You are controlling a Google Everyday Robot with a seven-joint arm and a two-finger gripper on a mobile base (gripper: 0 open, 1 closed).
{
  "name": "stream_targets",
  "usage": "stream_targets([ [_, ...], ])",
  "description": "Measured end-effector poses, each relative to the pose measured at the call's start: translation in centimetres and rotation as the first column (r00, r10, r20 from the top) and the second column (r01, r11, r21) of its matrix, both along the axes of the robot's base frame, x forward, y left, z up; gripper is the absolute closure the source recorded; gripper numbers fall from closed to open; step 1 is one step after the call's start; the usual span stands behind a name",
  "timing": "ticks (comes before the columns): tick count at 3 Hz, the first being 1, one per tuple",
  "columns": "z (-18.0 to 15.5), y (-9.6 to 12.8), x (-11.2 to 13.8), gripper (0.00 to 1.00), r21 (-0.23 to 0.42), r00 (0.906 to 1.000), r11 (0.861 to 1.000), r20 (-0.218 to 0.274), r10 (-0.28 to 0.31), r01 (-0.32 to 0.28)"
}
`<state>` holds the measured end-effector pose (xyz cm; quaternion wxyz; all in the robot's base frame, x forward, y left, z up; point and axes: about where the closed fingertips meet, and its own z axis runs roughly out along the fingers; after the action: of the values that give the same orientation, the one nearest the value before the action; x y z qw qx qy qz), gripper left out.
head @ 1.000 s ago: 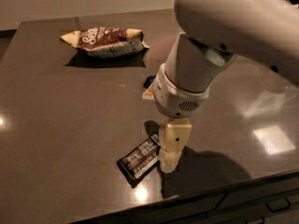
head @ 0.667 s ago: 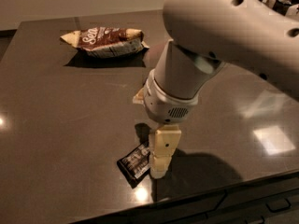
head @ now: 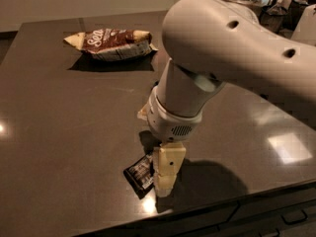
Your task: Move rxbar chocolate near rxbar blueberry
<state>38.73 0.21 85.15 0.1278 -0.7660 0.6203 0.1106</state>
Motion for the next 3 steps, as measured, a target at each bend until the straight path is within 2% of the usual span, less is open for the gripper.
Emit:
stream_targets([
  [1, -0.54, -0.31, -0.07, 0.00, -0.004, 1.0000, 1.000, -0.007, -0.006, 0.006],
  [2, -1.11, -0.74, -0.23, 0.16, -0.003, 0.9998, 1.000, -0.014, -0.012, 0.012],
  [3, -1.53, -1.12, -0.32, 0.40, 0.000, 0.9997, 1.000, -0.017, -0.019, 0.019],
])
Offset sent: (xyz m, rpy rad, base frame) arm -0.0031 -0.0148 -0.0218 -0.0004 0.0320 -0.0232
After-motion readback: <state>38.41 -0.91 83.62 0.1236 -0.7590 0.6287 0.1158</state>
